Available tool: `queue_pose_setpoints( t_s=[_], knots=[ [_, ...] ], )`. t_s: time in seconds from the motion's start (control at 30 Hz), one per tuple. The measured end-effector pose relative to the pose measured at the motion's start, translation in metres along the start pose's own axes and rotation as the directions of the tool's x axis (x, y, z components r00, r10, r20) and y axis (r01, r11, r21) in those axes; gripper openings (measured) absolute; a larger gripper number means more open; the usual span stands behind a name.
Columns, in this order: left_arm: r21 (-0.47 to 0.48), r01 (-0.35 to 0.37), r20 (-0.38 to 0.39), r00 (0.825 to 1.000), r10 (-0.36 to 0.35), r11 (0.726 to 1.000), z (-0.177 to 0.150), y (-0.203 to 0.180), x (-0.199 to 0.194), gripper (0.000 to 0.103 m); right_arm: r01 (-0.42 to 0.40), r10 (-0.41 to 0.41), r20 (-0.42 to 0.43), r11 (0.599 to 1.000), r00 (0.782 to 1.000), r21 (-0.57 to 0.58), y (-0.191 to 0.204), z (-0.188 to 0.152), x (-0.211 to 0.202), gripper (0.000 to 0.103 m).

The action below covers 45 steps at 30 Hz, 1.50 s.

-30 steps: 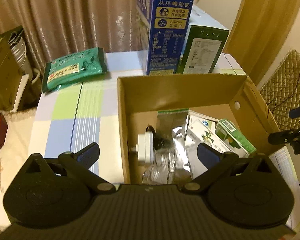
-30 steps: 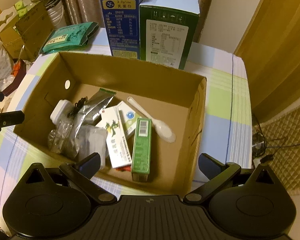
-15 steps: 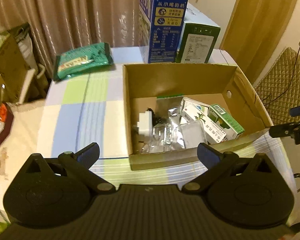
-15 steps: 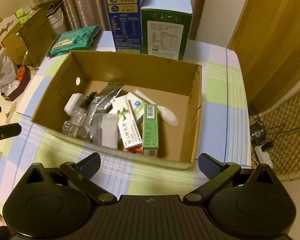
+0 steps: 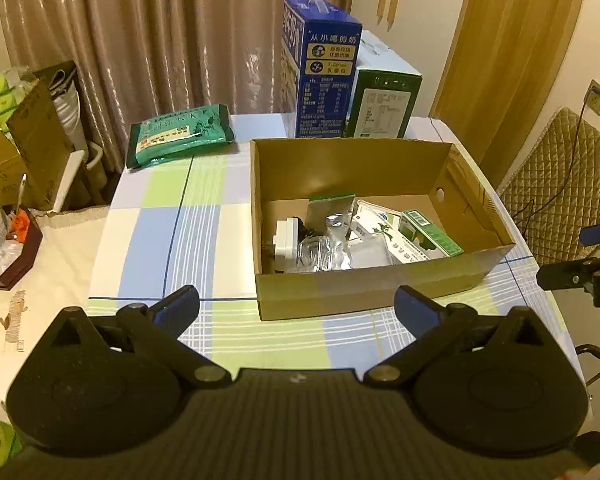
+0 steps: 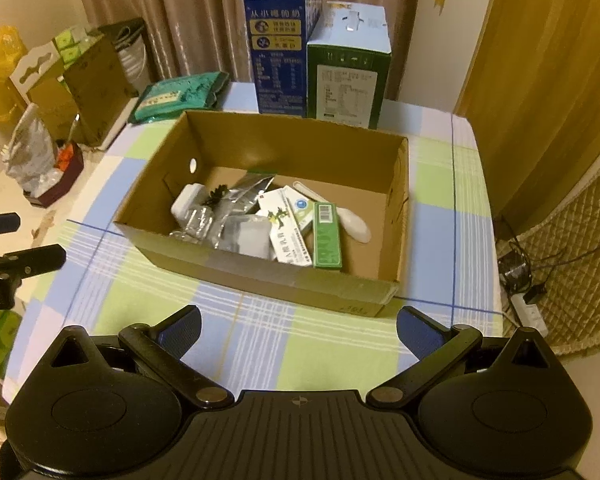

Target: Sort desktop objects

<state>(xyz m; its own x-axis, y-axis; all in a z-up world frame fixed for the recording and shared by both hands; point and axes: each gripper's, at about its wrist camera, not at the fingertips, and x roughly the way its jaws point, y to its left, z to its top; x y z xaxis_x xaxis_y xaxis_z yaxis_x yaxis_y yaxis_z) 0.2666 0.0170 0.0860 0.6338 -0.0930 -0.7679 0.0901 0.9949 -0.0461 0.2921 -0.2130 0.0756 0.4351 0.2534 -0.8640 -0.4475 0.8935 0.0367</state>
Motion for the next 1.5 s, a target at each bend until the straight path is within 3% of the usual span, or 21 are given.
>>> queue_pose_setpoints(
  t_s=[0.4,0.63,0.8,1.07,1.5],
  knots=[
    [-0.027,-0.075,0.104,0.992,0.078,0.997,-0.031,-0.020,-0.056,0.102,-0.034,0.029,0.084,0.998,0.996,0.057,0.005,-0.042,-0.047,0.101],
    [-0.003,-0.088,0.139,0.986,0.088,0.996,-0.053,-0.038,-0.077,0.102,-0.008,-0.006,0.148,0.996,0.989,0.094,0.001,-0.068,-0.070,0.101],
    [-0.019,-0.082,0.174,0.981,0.084,0.996,-0.068,-0.047,-0.093,0.102,-0.043,0.008,0.205,0.985,0.979,0.166,-0.004,-0.089,-0.088,0.101],
    [-0.015,-0.099,0.209,0.973,0.100,0.995,-0.092,-0.059,-0.115,0.102,0.016,-0.047,0.264,0.993,0.963,0.117,0.014,-0.123,-0.103,0.101],
    [-0.026,-0.094,0.203,0.974,0.097,0.995,-0.128,-0.064,-0.127,0.102,0.027,-0.076,0.291,0.985,0.954,0.169,0.021,-0.161,-0.115,0.101]
  ],
)
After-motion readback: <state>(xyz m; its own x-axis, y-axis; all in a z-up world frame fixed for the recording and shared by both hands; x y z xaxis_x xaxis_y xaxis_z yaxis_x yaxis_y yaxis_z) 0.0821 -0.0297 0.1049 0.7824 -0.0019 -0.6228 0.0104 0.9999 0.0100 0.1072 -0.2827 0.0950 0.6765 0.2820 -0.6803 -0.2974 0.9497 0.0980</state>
